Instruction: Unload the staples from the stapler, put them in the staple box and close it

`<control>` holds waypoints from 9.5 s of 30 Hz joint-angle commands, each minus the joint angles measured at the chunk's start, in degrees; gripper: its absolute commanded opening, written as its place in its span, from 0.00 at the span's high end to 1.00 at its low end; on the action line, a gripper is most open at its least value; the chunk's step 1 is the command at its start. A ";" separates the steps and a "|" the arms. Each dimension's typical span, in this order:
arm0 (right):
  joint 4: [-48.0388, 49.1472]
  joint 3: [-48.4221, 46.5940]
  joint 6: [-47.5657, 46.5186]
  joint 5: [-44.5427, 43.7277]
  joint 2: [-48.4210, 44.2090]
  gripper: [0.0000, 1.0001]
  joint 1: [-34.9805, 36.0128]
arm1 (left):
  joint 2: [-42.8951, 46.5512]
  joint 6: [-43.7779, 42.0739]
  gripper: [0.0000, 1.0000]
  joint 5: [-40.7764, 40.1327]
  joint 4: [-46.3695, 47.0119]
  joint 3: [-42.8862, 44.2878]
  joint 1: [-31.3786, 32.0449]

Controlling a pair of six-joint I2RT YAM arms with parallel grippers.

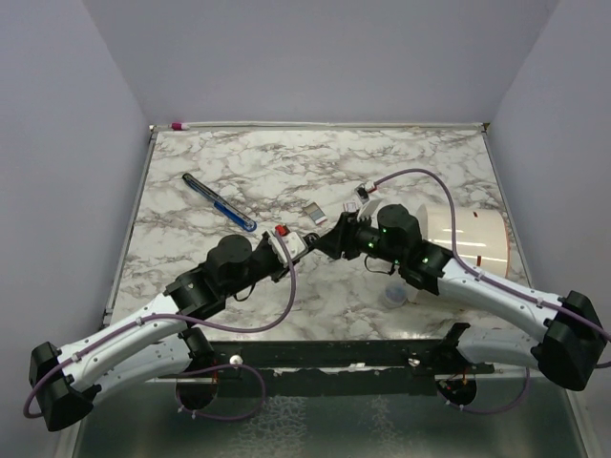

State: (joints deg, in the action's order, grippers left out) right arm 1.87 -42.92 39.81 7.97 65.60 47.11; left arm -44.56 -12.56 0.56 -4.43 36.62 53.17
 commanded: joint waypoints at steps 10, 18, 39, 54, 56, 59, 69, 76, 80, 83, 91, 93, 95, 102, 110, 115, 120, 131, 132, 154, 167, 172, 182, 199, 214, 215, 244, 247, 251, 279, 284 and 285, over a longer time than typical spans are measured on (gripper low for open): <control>16.08 5.13 7.46 5.41 3.55 0.59 -1.50 | 1.15 7.38 1.00 2.68 12.99 1.25 -0.25; 27.54 6.77 11.65 5.04 7.44 0.62 -1.50 | 0.09 13.11 1.00 5.66 19.39 -0.79 -0.25; -7.14 -2.64 29.22 -27.46 4.02 0.99 -2.47 | 5.76 29.79 1.00 -27.42 32.01 -12.56 -0.25; -3.45 -7.23 22.92 -27.37 4.88 0.99 -8.82 | 9.32 50.00 1.00 -41.34 13.35 -15.92 -0.21; -1.36 -6.88 21.18 -26.49 5.37 0.99 -9.01 | 8.35 52.57 1.00 -41.34 11.99 -16.30 -0.21; 1.03 -6.54 19.37 -24.38 5.81 0.99 -9.79 | 6.32 56.37 1.00 -40.81 9.65 -16.79 -0.23; 0.91 -10.09 16.86 -19.86 8.26 0.99 -10.73 | 0.32 74.62 1.00 -40.46 0.12 -17.69 -0.26; -3.32 -12.34 16.58 -17.39 11.30 0.99 -10.77 | -7.25 80.76 1.00 -39.57 -3.97 -16.22 -0.26; -3.18 -13.21 16.19 -17.17 12.07 0.99 -10.82 | -9.48 84.65 1.00 -38.63 -6.23 -16.44 -0.37; -6.03 -15.93 15.81 -18.05 13.77 0.99 -10.81 | -10.44 87.30 1.00 -37.04 -6.44 -16.95 -0.65; -9.36 -18.06 15.46 -17.09 14.97 0.99 -10.81 | -14.70 96.00 1.00 -30.66 -3.22 -21.02 -1.90; -7.29 -17.47 13.84 -15.59 14.52 0.99 -10.82 | -14.05 95.68 1.00 -29.77 -0.43 -22.61 -2.01; -6.29 -16.87 13.14 -15.33 14.21 0.99 -10.81 | -12.51 94.70 1.00 -29.63 1.39 -23.59 -2.01; -1.34 -13.72 20.24 -12.18 10.75 0.99 -12.06 | -2.64 99.14 1.00 -27.86 12.86 -32.47 -2.18; 6.34 -7.66 31.03 -10.95 5.68 0.99 -12.66 | 10.15 100.67 1.00 -31.91 14.72 -35.01 -2.28; 11.33 -4.80 35.07 -8.75 3.39 0.99 -13.01 | 13.70 100.72 1.00 -32.59 20.25 -35.44 -2.37; 12.90 -5.58 33.65 -8.04 2.96 0.99 -13.02 | 13.55 99.74 0.98 -32.81 24.21 -35.10 -2.37; 15.48 -7.32 3.89 -8.89 5.21 0.99 -13.14 | 16.54 77.39 0.48 -22.90 19.38 -28.30 -2.37; 16.35 -7.45 1.55 -8.59 5.23 0.99 -13.29 | 16.72 75.31 0.41 -21.83 17.94 -27.29 -2.38; 36.68 -14.95 -12.64 17.30 14.86 0.99 -17.01 | -15.57 55.49 0.04 22.87 25.05 -9.31 -23.18; 48.16 -19.44 -17.84 26.16 25.84 0.99 -17.66 | -26.48 57.09 0.12 24.89 25.38 -5.28 -34.45; 53.14 -20.01 -21.62 29.77 29.83 0.99 -17.76 | -32.39 61.41 0.13 30.41 34.57 -6.01 -39.44; 53.16 -24.20 -38.78 41.66 36.95 0.99 -17.76 | -36.10 62.68 0.15 34.92 38.43 -5.21 -41.98; 57.63 -24.62 -37.12 48.30 38.58 0.99 -17.76 | -44.40 55.12 0.33 25.70 27.16 1.34 -42.11; 59.76 -22.69 -27.82 44.07 36.35 0.99 -17.76 | -43.72 49.95 0.31 26.55 22.40 4.43 -42.09; 59.42 -22.55 -27.14 43.08 35.93 0.99 -17.76 | -42.70 49.30 0.29 26.64 22.03 4.17 -42.14; 36.96 -19.75 16.49 22.17 33.97 0.99 -14.78 | -12.95 48.83 0.26 23.94 2.97 -2.52 -42.09; 36.14 -19.95 18.41 20.97 35.05 0.99 -13.91 | -10.72 48.68 0.25 23.37 1.35 -2.86 -42.09; 35.54 -18.93 19.11 18.32 35.37 0.99 -12.51 | -8.34 48.16 0.24 22.80 -0.75 -1.80 -42.14; 34.06 -22.37 19.60 8.47 40.16 0.99 -3.56 | 0.84 36.57 0.09 11.57 -17.98 14.26 -42.10; 34.64 -23.72 19.71 6.13 42.33 0.99 -0.98 | 2.13 35.26 0.08 9.51 -19.43 16.87 -42.09; 34.84 -23.92 19.76 5.24 42.83 0.99 -0.36 | 2.25 34.98 0.08 9.25 -19.88 17.60 -42.09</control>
State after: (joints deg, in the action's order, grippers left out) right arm 32.97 -63.68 57.36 16.93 107.11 44.40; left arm -43.59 24.75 13.10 -22.24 51.24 11.35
